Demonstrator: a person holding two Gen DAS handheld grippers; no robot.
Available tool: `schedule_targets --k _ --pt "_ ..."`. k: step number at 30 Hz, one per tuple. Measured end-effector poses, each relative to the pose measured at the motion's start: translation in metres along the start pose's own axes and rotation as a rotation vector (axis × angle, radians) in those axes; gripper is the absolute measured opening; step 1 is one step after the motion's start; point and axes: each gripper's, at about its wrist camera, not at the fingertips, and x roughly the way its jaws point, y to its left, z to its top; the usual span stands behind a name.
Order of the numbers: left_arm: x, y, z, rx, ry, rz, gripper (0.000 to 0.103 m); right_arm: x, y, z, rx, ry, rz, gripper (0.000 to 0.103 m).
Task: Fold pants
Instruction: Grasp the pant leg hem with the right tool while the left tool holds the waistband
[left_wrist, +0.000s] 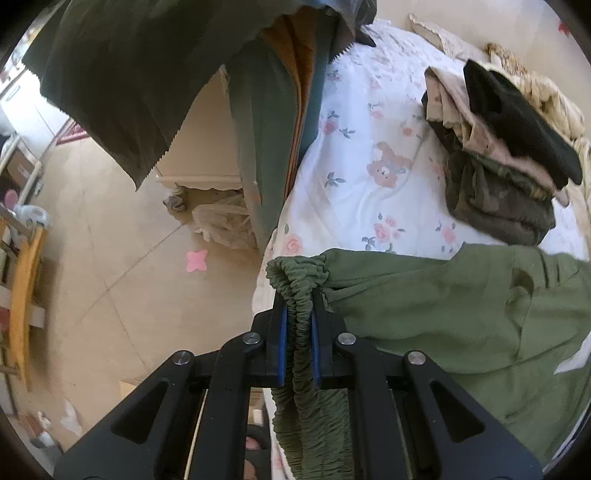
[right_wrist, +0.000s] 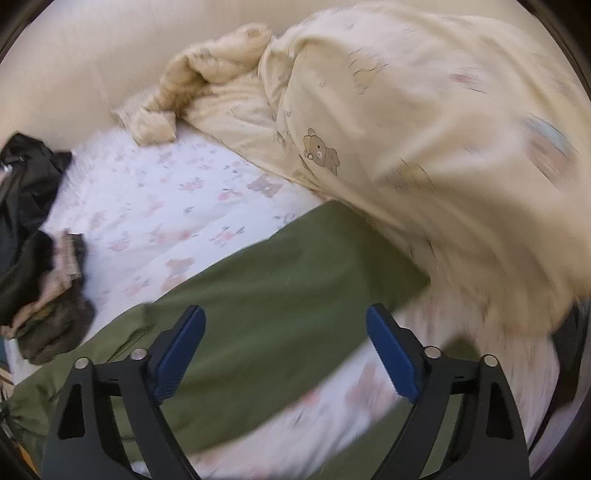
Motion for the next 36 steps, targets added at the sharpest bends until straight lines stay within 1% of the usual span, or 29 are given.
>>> schedule_targets --k 2,6,8,9,10,11,12,15,16,18,19,20,21,22,25,29,32,36 --pt "0.001 -0.002 0.000 0.012 0.002 0.021 0.008 0.030 -0.004 0.025 -0.018 0.038 -0.033 0.086" --pt "0.004 -0.006 -0.002 0.038 0.007 0.070 0.008 0.095 0.001 0.057 0.030 0.134 -0.051 0.086" --pt "0.008 -0.006 -0.002 0.036 0.021 0.082 0.008 0.121 0.005 0.066 0.040 0.153 -0.052 0.085" --pt "0.010 -0.006 -0.002 0.042 0.024 0.089 0.008 0.135 0.009 0.069 0.044 0.165 -0.071 0.085" --pt "0.011 -0.007 -0.003 0.048 0.026 0.095 0.008 0.149 0.013 0.071 0.053 0.180 -0.087 0.084" --pt "0.013 -0.007 -0.003 0.055 0.030 0.102 0.008 0.163 0.016 0.073 0.070 0.194 -0.086 0.079" --pt "0.015 -0.008 -0.004 0.063 0.034 0.109 0.008 0.172 0.018 0.076 0.081 0.202 -0.095 0.078" --pt "0.019 -0.010 -0.006 0.079 0.042 0.127 0.008 0.199 0.026 0.080 0.075 0.229 -0.162 0.077" --pt "0.020 -0.011 -0.006 0.081 0.044 0.129 0.008 0.207 0.027 0.080 0.073 0.246 -0.184 0.075" --pt "0.021 -0.012 -0.005 0.084 0.044 0.133 0.008 0.220 0.027 0.079 0.077 0.275 -0.227 0.065" --pt "0.020 -0.012 -0.005 0.085 0.042 0.134 0.008 0.225 0.026 0.079 0.072 0.290 -0.242 0.047" --pt "0.020 -0.012 -0.005 0.084 0.040 0.134 0.008 0.228 0.025 0.078 0.068 0.297 -0.247 0.021" --pt "0.019 -0.012 -0.005 0.084 0.034 0.134 0.008 0.228 0.024 0.078 0.062 0.294 -0.259 0.010" --pt "0.017 -0.012 -0.005 0.085 0.026 0.132 0.008 0.227 0.024 0.078 0.046 0.288 -0.280 0.001" --pt "0.009 -0.011 -0.003 0.074 -0.003 0.129 0.008 0.214 0.027 0.079 -0.009 0.242 -0.297 0.000" --pt "-0.004 -0.013 0.005 0.068 -0.056 0.135 0.008 0.178 0.032 0.095 -0.033 0.134 -0.284 0.000" --pt "-0.017 -0.013 0.015 0.043 -0.093 0.130 0.008 0.142 0.039 0.107 -0.048 0.052 -0.255 0.000" --pt "-0.036 -0.007 0.023 0.046 -0.151 0.127 0.008 0.090 0.039 0.116 -0.071 -0.032 -0.229 0.000"
